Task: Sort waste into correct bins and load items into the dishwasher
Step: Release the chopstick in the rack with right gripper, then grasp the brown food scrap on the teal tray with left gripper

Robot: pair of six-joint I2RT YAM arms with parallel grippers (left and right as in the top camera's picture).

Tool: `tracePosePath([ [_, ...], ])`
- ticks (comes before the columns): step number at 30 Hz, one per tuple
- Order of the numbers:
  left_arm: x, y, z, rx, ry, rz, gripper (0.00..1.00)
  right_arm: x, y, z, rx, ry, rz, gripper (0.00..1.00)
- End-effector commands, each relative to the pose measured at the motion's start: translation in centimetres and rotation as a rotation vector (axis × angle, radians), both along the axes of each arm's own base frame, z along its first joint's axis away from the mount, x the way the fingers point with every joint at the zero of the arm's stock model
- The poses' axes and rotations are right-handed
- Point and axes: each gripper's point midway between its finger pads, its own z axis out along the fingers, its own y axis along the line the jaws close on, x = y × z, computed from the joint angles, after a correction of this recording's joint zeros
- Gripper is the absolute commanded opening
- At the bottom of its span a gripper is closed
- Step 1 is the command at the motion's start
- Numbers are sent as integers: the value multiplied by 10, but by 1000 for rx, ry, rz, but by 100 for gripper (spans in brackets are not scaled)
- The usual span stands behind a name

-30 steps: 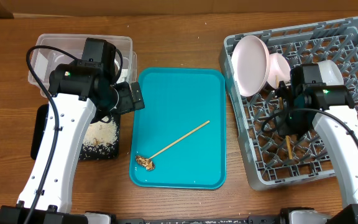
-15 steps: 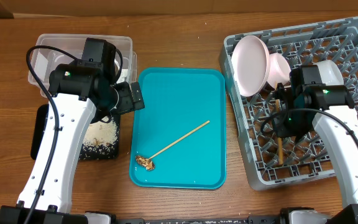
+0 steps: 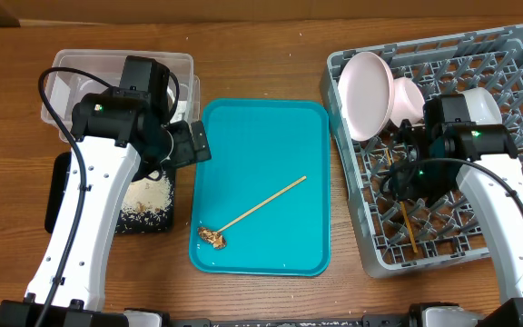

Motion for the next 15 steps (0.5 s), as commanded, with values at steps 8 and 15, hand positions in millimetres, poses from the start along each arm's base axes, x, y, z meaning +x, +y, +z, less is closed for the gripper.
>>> tracePosePath([
  [8, -34, -9, -28, -24, 151, -49, 100, -2, 29, 10, 177, -16, 13, 72],
  [15, -75, -31, -78, -28, 311, -74, 100, -1, 29, 10, 178, -17, 13, 100],
])
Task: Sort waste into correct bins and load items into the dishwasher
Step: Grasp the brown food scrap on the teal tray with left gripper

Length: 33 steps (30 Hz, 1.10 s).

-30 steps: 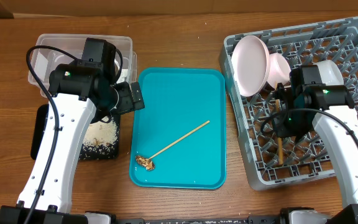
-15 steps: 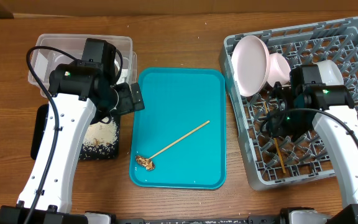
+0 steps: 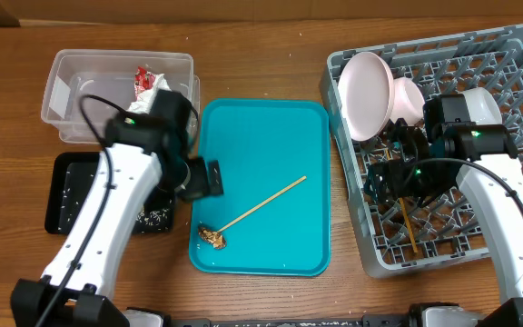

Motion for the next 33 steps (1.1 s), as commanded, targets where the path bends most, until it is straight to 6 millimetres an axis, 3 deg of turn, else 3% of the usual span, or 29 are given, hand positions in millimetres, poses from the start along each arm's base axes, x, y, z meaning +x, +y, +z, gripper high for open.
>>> tracePosePath([
  [1, -24, -14, -23, -12, 80, -10, 100, 0, 3, 6, 26, -23, -2, 100],
  [6, -48, -26, -52, 12, 139, -18, 100, 0, 7, 7, 50, -23, 1, 100],
  [12, -59, -37, -80, 8, 148, 27, 100, 0, 7, 7, 50, -22, 1, 100],
  [19, -59, -30, -112, 38, 100, 99, 100, 0, 7, 7, 50, -22, 1, 100],
  [25, -54, -29, -127, 36, 52, 121, 99, 0, 7, 7, 50, -22, 1, 100],
  [31, -49, -17, -136, 94, 3, 121, 85, 0, 7, 7, 50, -22, 1, 100],
  [33, -49, -16, -136, 97, 0, 120, 75, 0, 7, 7, 50, -22, 1, 100],
])
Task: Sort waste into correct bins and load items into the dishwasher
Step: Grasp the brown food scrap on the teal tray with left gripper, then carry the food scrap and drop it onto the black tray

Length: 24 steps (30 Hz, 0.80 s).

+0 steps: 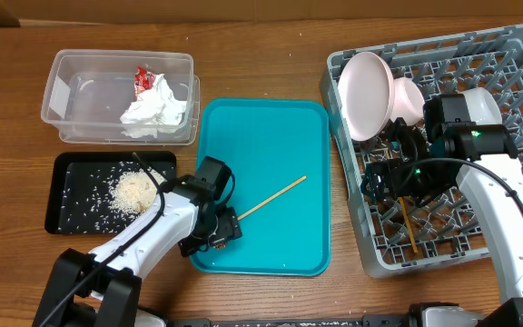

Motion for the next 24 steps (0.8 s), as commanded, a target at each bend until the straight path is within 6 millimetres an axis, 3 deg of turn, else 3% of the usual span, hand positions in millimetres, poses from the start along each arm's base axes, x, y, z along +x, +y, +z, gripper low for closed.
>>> tracePosePath([
  [1, 0, 7, -3, 45, -17, -2, 70, 0, 0, 5, 10, -19, -5, 100],
  [8, 1, 7, -3, 44, -21, -3, 31, -1, 0, 5, 9, -19, -5, 100],
  [12, 1, 7, -2, 43, -21, -4, 16, -1, 0, 5, 9, -16, -5, 99],
  [14, 2, 7, -2, 43, -22, -4, 4, -1, 0, 5, 9, -16, -5, 100],
  [18, 11, 5, 8, 43, -48, -5, 4, -1, 0, 5, 9, -16, -5, 100],
  [24, 38, 9, 47, 72, -157, -33, 4, -1, 0, 5, 10, -16, -5, 100],
])
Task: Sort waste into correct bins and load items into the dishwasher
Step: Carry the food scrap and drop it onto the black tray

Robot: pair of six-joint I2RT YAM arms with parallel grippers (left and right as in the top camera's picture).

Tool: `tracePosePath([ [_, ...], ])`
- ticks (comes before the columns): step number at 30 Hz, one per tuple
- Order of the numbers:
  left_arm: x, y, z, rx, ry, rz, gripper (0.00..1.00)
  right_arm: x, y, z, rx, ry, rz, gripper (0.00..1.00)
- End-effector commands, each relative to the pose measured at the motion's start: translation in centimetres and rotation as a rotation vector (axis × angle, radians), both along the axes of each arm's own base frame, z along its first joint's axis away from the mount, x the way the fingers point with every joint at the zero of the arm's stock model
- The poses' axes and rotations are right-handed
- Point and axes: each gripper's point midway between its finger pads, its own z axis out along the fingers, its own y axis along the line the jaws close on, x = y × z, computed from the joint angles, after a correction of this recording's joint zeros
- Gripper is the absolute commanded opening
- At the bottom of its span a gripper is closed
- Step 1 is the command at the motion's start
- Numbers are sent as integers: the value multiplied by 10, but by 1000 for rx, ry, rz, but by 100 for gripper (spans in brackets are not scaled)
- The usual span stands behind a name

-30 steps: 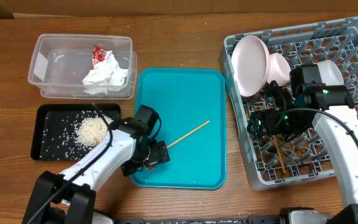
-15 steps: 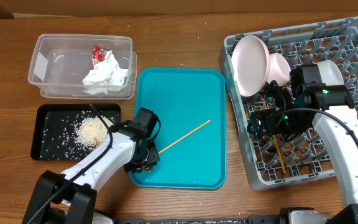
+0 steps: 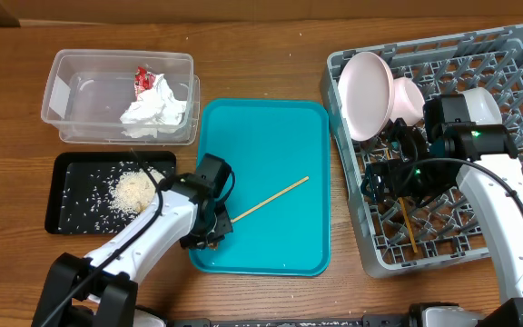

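A wooden chopstick [image 3: 271, 197] lies slantwise on the teal tray [image 3: 266, 127]. My left gripper [image 3: 211, 234] is down at the tray's front left corner, at the chopstick's near end. It covers the spot beneath it, and its jaws are hidden under the wrist. My right gripper [image 3: 379, 182] sits low inside the grey dish rack [image 3: 507, 68], fingers spread, empty. A second chopstick [image 3: 409, 229] stands in the rack just in front of it.
A clear bin [image 3: 66, 91] at the back left holds crumpled white tissue [image 3: 154, 111] and a red wrapper [image 3: 142, 80]. In front of it a black tray [image 3: 71, 204] holds a rice pile [image 3: 134, 191]. A pink bowl [image 3: 363, 91] and a pink cup [image 3: 409, 98] stand in the rack.
My left gripper has settled slightly lower left at the tray's front left corner. The chopstick's far end has shifted a little to the right. The right arm has not moved.
My left arm was over the black tray and clear bin. Then it was at the teal tray's left edge, with a brown food scrap showing at the chopstick's near end. Later it covered that scrap, as now. My right gripper spread early in the rack and stayed.
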Motion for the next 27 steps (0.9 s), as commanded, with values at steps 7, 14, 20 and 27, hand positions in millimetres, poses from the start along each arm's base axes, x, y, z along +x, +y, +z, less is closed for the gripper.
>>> tracePosePath([
  [7, 72, 48, 86, 67, -278, 81, 4, 0, 0, 5, 10, -20, -5, 100],
  [14, 78, 141, 90, 127, -281, 361, 4, 0, 0, 5, 10, -20, -5, 100],
  [20, 76, 207, 84, 163, -299, 583, 4, 0, 0, 5, 10, -20, -5, 100],
  [27, 77, 242, 50, 184, -233, 677, 6, 0, 0, 5, 10, -20, -5, 100],
])
